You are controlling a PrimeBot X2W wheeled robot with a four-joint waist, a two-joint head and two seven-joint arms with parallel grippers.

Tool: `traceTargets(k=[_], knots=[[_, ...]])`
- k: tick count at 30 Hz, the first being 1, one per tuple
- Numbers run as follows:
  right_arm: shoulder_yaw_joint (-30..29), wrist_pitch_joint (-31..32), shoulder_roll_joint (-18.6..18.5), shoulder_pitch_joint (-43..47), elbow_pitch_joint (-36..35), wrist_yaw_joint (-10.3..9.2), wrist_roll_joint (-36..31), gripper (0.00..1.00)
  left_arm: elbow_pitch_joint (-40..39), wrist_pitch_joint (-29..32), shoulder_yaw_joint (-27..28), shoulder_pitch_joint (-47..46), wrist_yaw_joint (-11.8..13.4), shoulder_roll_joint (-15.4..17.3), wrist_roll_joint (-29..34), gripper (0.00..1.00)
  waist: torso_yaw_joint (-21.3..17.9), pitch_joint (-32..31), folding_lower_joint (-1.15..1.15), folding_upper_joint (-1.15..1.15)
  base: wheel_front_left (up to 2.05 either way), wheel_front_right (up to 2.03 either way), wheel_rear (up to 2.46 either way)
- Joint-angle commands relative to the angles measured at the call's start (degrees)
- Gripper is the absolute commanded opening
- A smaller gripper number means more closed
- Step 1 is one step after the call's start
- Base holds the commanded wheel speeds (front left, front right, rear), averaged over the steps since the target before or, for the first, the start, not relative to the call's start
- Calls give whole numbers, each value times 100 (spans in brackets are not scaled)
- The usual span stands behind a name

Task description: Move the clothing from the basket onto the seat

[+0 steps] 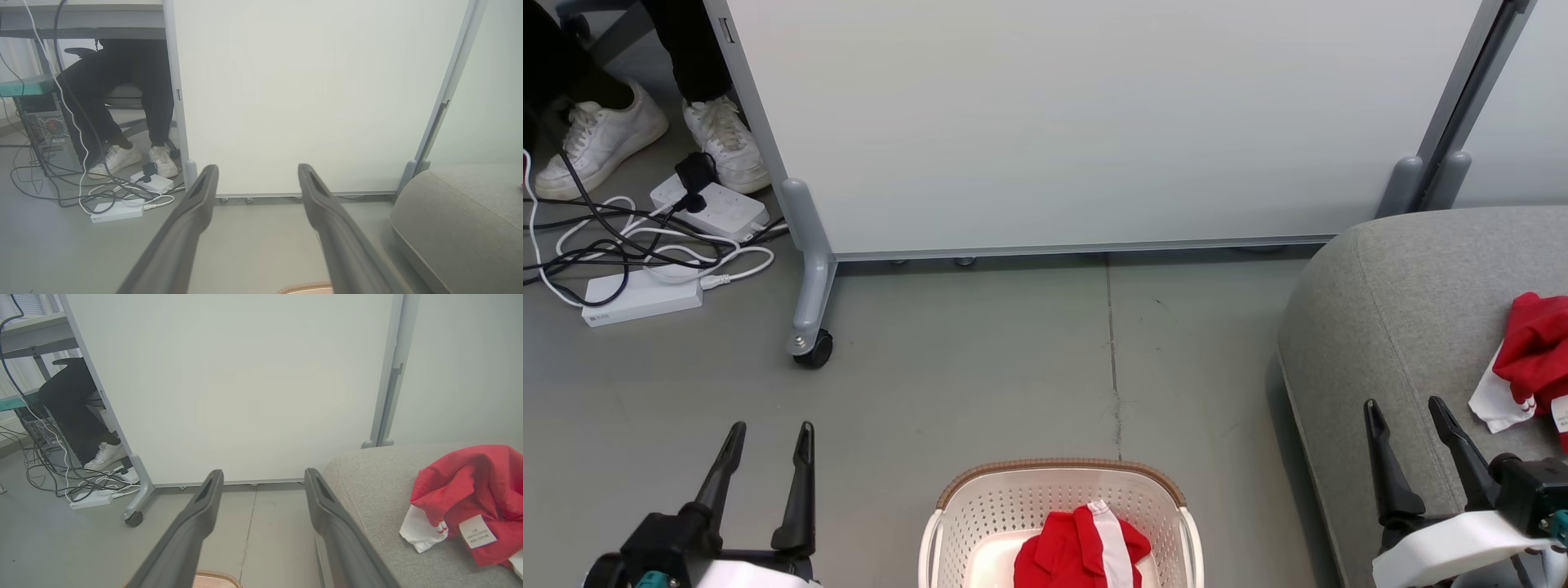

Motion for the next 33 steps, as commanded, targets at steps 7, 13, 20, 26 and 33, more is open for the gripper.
traceTargets(k=[7,13,20,26,33], knots=[[-7,22,-33,39,-75,9,-22,100,199,-19,-75,-12,-131,-85,185,100,-37,-20,0,0,0,0,0],[-9,47,-33,71,-93,9,3,100,361,-19,-55,-85,-202,-157,228,100,-60,-26,0,0,0,0,0],[3,40,-33,66,-84,9,10,100,473,-19,-17,-129,-257,-209,308,100,-66,-16,0,0,0,0,0],[10,49,-33,47,-89,9,1,100,523,-19,-15,-147,-272,-245,381,100,-84,-9,0,0,0,0,0],[30,87,-33,24,-152,9,1,100,613,-19,-64,-273,-355,-284,440,100,-118,93,0,0,0,0,0]])
